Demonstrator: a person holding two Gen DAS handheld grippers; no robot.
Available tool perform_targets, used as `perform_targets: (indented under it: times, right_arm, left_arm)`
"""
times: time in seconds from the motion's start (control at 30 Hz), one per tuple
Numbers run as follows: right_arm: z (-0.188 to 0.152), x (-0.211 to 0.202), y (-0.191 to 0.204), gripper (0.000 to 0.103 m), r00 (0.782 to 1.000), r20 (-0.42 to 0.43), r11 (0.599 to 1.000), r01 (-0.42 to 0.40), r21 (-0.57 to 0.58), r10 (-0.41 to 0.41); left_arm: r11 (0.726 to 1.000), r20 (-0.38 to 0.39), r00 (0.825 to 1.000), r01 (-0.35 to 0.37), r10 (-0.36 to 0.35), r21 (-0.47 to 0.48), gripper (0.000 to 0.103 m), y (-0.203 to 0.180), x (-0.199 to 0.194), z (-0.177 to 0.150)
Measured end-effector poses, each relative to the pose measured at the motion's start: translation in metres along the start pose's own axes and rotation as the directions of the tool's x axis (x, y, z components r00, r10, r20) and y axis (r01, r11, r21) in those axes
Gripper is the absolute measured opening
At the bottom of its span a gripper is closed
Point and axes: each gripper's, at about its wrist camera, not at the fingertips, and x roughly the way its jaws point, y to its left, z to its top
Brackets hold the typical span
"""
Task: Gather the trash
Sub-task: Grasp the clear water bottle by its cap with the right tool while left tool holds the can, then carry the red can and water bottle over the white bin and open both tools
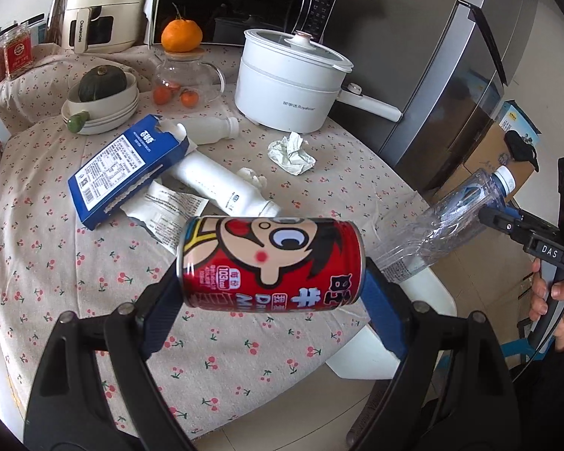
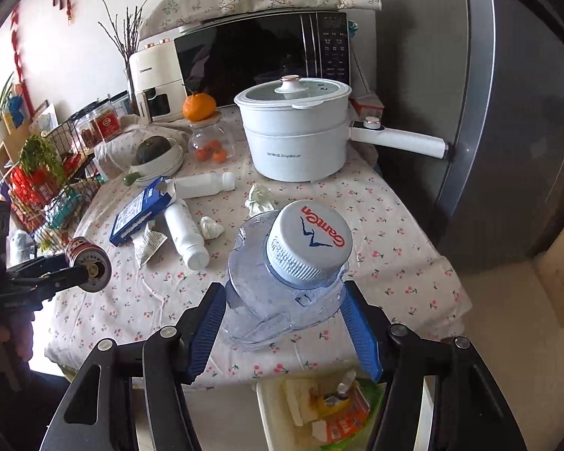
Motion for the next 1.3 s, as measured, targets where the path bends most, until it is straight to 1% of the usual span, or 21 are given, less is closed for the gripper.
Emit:
perform_targets:
  times: [0.2, 0.33, 0.43, 0.53, 0.63, 0.7, 0.8, 0.87, 0.9, 0.93, 0.97, 1.03, 1.2, 1.3]
  right_arm:
    - [-0.023, -0.039, -0.037, 0.063, 0.999, 0.024, 0.998, 0.032, 0.056, -0.033]
    - [-0.041, -0.061, -0.057, 0.063, 0.998, 0.015, 0.995, 0.065, 0.077, -0.066]
    - [-0.054, -0.062, -0.073, 0.063, 0.996, -0.009, 0.991, 0.086, 0.105, -0.085]
    - [-0.067, -0.041, -0.084, 0.062, 0.991, -0.090, 0.986, 0.114, 0.125, -0.103]
    - [-0.085, -0.010, -0.091, 0.062, 0.973, -0.205, 0.983, 0.134, 0.126, -0.106]
    - [-0.096, 0.011, -0.094, 0.062, 0.954, -0.287, 0.980, 0.135, 0.145, -0.089]
    - [-0.112, 0.038, -0.096, 0.062, 0.922, -0.380, 0.975, 0.146, 0.166, -0.074]
    - [-0.118, 0.049, -0.099, 0.063, 0.903, -0.421, 0.970, 0.176, 0.170, -0.090]
    - [-0.120, 0.051, -0.101, 0.063, 0.896, -0.430, 0.965, 0.198, 0.173, -0.107]
    - [-0.120, 0.050, -0.103, 0.066, 0.894, -0.432, 0.962, 0.208, 0.174, -0.115]
    - [-0.119, 0.046, -0.105, 0.070, 0.900, -0.421, 0.962, 0.206, 0.179, -0.114]
    - [-0.115, 0.036, -0.107, 0.074, 0.913, -0.392, 0.960, 0.206, 0.191, -0.118]
    - [-0.110, 0.011, -0.115, 0.075, 0.933, -0.342, 0.951, 0.203, 0.233, -0.115]
    - [-0.108, 0.002, -0.119, 0.076, 0.936, -0.325, 0.949, 0.214, 0.233, -0.132]
  left_arm:
    - [0.998, -0.022, 0.999, 0.028, -0.027, 0.049, 0.088, -0.030, 0.011, -0.006]
    - [0.996, -0.035, 0.999, 0.044, -0.041, 0.083, 0.088, -0.048, 0.018, -0.010]
    - [0.993, -0.052, 0.997, 0.054, -0.049, 0.105, 0.088, -0.061, 0.024, -0.015]
    - [0.989, -0.072, 0.996, 0.065, -0.056, 0.130, 0.088, -0.072, 0.031, -0.021]
    - [0.986, -0.089, 0.994, 0.071, -0.058, 0.152, 0.088, -0.082, 0.037, -0.026]
    - [0.983, -0.097, 0.993, 0.078, -0.063, 0.166, 0.088, -0.087, 0.039, -0.029]
    - [0.976, -0.110, 0.991, 0.095, -0.075, 0.194, 0.088, -0.098, 0.042, -0.035]
    - [0.970, -0.116, 0.989, 0.111, -0.087, 0.214, 0.088, -0.106, 0.044, -0.038]
    - [0.967, -0.121, 0.988, 0.119, -0.093, 0.225, 0.088, -0.110, 0.045, -0.039]
    - [0.963, -0.128, 0.987, 0.128, -0.100, 0.236, 0.088, -0.114, 0.047, -0.041]
    - [0.959, -0.133, 0.985, 0.137, -0.106, 0.247, 0.088, -0.119, 0.048, -0.042]
    - [0.950, -0.144, 0.983, 0.152, -0.116, 0.273, 0.088, -0.129, 0.052, -0.046]
    - [0.917, -0.179, 0.975, 0.187, -0.130, 0.353, 0.088, -0.160, 0.069, -0.059]
    - [0.894, -0.207, 0.969, 0.206, -0.132, 0.397, 0.088, -0.179, 0.085, -0.069]
